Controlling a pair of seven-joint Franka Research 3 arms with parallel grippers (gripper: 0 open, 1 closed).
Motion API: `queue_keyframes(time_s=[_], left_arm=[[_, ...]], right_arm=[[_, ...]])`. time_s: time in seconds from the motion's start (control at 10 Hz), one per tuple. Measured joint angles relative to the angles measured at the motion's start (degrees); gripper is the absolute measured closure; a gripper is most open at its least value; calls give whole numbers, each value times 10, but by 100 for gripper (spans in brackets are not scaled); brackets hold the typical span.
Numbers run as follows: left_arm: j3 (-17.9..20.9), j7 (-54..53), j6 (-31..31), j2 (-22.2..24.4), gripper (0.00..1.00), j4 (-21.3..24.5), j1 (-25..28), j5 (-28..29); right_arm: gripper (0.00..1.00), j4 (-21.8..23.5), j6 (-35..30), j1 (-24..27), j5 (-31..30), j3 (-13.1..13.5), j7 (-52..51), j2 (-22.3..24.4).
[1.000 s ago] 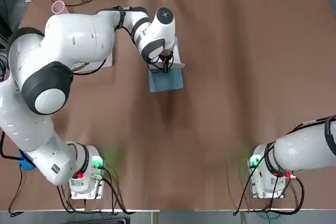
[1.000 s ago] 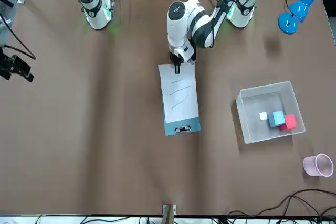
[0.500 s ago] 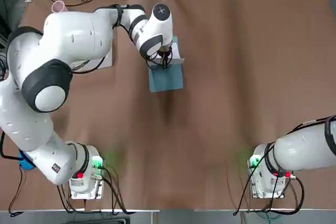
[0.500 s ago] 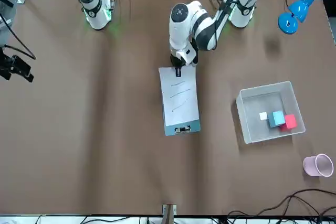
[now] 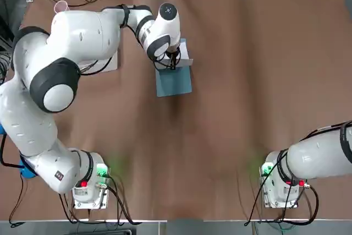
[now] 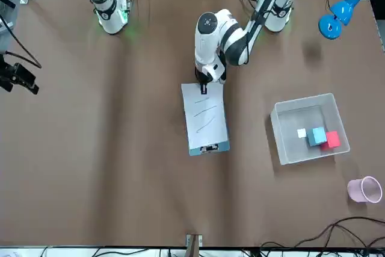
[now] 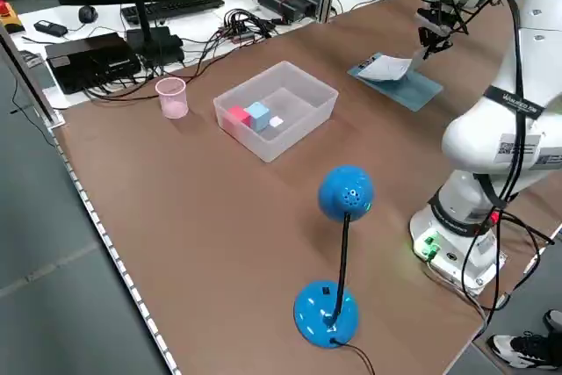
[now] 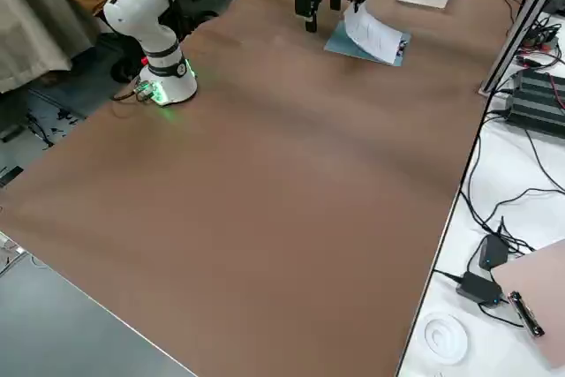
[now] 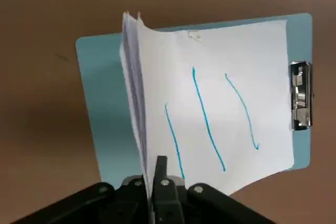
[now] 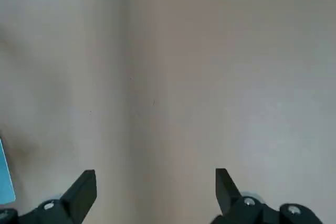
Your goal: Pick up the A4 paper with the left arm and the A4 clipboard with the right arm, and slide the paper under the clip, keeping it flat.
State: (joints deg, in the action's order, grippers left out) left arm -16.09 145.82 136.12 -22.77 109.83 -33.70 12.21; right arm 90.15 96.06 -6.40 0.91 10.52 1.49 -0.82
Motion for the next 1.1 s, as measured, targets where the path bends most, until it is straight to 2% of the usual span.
queue_keyframes(time_s=[0.8, 0.9, 1.1], left_arm=[[0, -19, 0, 0, 95, -4, 9, 1], [0, -19, 0, 0, 90, -8, 10, 1], [0, -27, 0, 0, 61, -19, 16, 1]], right_arm=[[0, 0, 0, 0, 0, 0, 0, -5], [0, 0, 0, 0, 0, 0, 0, -5], [0, 0, 0, 0, 0, 0, 0, -7]])
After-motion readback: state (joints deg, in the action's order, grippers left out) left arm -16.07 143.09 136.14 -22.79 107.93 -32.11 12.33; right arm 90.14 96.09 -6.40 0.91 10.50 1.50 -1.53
